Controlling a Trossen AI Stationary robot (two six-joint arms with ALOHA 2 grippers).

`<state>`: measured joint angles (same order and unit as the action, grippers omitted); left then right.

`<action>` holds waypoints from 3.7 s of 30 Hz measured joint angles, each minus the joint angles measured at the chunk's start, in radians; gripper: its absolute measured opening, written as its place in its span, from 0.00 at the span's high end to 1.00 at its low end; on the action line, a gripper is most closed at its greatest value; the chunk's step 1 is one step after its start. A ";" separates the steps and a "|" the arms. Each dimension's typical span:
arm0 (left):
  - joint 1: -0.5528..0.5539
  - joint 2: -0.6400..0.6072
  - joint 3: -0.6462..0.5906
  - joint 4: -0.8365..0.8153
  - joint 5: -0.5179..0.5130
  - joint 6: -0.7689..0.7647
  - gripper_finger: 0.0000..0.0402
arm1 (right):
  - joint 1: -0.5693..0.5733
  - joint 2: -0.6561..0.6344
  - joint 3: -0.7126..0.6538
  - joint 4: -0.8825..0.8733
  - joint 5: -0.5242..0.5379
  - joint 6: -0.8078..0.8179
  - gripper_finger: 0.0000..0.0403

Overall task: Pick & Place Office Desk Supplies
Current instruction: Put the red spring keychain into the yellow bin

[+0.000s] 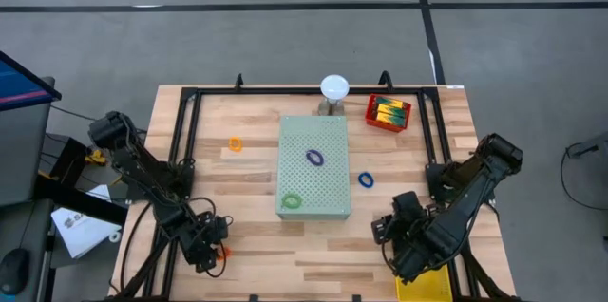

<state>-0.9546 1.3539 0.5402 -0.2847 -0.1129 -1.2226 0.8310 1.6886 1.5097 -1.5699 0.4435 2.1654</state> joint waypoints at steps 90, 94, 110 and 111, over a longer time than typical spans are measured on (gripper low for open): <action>0.683 -0.073 0.368 0.371 -0.076 0.508 0.94 | -0.451 0.000 0.000 1.140 0.291 -1.131 0.98; 0.654 -0.073 0.368 0.372 -0.070 0.508 0.84 | -0.447 -0.008 0.000 1.140 0.335 -1.129 0.99; 0.449 -0.147 0.367 0.200 -0.054 0.503 0.64 | -0.302 -0.089 0.000 0.751 0.414 -0.788 0.99; 0.435 -0.155 0.367 0.171 -0.054 0.505 0.64 | -0.274 -0.105 0.000 0.686 0.418 -0.731 0.99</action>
<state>-0.5200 1.1984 0.9073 -0.1141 -0.1669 -0.7181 0.5566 1.5837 1.5093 -0.8841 0.8614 1.4345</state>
